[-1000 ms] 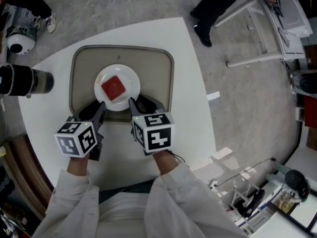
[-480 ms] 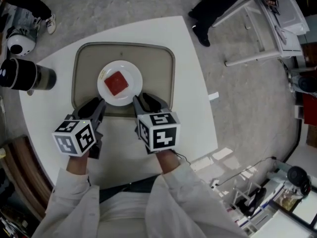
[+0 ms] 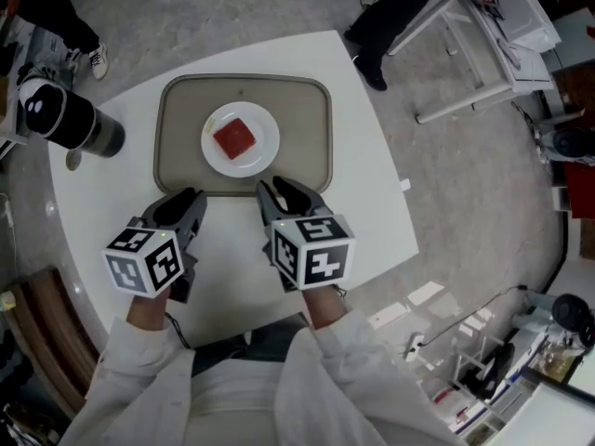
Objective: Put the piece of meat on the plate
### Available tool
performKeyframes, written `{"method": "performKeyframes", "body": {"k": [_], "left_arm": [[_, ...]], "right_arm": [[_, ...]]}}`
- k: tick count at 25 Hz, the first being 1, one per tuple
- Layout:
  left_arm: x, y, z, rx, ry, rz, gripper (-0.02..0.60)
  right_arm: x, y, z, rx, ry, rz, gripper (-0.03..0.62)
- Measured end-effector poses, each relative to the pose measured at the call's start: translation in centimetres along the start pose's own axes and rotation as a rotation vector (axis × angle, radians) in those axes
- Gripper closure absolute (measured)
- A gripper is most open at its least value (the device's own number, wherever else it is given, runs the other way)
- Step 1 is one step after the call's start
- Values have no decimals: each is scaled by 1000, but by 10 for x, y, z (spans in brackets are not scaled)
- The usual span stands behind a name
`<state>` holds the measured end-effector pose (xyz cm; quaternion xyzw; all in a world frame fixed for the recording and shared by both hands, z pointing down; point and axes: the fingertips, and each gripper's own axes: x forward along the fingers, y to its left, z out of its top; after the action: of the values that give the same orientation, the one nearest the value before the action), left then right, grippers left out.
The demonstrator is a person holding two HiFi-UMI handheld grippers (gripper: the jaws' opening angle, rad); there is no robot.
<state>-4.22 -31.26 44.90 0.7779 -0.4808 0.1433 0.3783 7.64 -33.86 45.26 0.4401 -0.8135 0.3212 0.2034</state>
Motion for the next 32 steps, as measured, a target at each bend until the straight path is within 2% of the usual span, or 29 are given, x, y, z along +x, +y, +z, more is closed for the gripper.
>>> {"method": "performKeyframes", "body": {"k": [5,10,12,19,23,32], "left_arm": [[-45,-9,-15,37,-9,-68,492],[-93,-21,-30,70,-36,-135,497],[-113,-30,-32,93,-60,-154,517],[-176,-66,-47,271,-106,-210,552],[-193,-77,-60,263,-148,-248,568],[-218,-92,-82,243,-164,-255,572]], "right_arm": [[-31,37,-8,-9,-70,7,545],[-66,86,-19,-45,-140,36,559],[-84,104,-21,-67,-176,47,563],[-131,166,-37,-149,-252,72,569],[-146,197,-52,-187,-270,157,572],[-168,226,-71,-221,-269,214,579]]}}
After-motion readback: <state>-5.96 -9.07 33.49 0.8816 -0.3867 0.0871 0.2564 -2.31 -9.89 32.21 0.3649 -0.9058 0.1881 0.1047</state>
